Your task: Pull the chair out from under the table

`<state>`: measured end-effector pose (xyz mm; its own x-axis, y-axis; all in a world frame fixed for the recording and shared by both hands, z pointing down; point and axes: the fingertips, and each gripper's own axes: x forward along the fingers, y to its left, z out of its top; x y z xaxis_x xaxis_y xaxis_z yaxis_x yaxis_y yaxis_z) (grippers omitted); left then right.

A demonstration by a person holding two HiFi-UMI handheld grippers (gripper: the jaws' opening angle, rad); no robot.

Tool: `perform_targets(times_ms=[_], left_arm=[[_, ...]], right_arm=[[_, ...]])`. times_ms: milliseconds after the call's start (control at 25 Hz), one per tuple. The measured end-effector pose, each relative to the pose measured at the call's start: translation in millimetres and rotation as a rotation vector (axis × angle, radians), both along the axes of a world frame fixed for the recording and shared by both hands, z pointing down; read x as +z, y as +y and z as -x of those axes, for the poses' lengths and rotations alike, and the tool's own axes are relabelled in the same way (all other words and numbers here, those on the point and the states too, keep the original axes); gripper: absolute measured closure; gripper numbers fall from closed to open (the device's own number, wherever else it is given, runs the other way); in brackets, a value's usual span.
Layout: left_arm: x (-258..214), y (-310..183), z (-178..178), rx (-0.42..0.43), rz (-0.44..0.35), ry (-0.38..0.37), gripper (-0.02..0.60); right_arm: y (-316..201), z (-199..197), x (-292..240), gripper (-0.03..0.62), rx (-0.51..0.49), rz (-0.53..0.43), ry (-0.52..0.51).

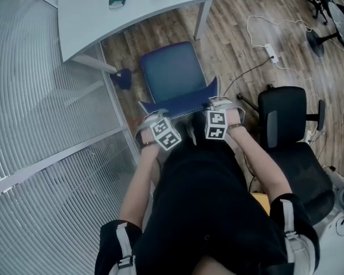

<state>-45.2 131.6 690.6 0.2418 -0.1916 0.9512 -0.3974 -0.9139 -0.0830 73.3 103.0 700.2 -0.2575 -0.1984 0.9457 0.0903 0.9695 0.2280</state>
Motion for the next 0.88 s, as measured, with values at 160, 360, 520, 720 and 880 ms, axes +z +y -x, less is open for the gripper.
perform_targets(times_ms=[160,360,520,720,880], left_arm=[[-3,5,0,0.014,-0.016,-0.006,0.431],[-22,10,-3,0.048,-0.058,-0.001,0.43],[-42,7,-2,0.012,-0.1,0.04,0.43],[-67,-8,15,-0.052,-0.175,0.071,0.43],[-103,-22,26,-0.099,-0.263,0.11,0.431]], right_arm=[[4,3,-10,0.491,0.03,0.009,-0.043],[13,8,-29,0.49,0.024,0.034,-0.094],[23,16,-48,0.49,0.031,0.057,-0.146],[11,36,-76,0.49,0.038,0.004,-0.207],[-10,50,-110,0.49,0.104,-0.038,-0.31]])
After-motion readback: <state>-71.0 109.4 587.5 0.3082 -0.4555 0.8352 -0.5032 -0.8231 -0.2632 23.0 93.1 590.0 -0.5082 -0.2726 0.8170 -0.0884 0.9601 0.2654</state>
